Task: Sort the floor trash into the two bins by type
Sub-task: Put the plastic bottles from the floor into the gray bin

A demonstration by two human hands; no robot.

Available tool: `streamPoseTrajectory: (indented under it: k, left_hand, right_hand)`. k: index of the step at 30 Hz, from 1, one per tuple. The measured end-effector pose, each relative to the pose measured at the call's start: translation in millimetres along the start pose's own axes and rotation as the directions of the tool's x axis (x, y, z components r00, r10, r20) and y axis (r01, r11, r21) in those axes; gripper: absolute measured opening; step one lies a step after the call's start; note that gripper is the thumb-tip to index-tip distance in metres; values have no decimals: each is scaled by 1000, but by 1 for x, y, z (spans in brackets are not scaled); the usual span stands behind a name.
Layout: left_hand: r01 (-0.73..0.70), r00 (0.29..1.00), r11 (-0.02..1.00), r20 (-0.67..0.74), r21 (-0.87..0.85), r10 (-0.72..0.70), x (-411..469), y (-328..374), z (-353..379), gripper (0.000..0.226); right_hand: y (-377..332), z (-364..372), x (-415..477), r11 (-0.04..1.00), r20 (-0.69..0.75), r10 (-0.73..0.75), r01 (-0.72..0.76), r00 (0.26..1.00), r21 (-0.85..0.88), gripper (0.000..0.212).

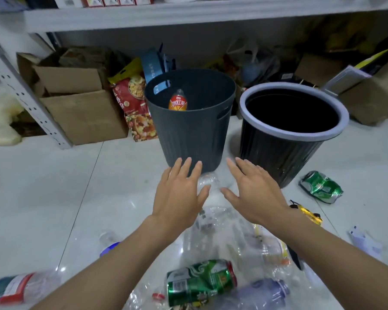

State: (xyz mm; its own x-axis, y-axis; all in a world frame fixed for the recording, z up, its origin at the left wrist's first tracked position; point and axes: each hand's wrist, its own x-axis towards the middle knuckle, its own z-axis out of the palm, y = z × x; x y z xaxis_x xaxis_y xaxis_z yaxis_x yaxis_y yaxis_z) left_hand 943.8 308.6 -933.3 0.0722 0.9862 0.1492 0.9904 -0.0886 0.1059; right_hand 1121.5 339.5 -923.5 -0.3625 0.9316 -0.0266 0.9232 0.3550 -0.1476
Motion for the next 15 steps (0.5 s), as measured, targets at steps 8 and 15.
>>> streamPoseTrajectory:
  k: [8, 15]
  left_hand:
    - [-30, 979, 999, 203, -24, 34, -18, -19, 68, 63]
    - [-6, 909, 1000, 416, -26, 16, -14, -38, 115, 73]
  right_hand:
    - [7, 26, 0, 999, 66, 26, -24, 997, -26, 72]
    - [10, 36, -1, 999, 106, 37, -35, 994, -29, 73]
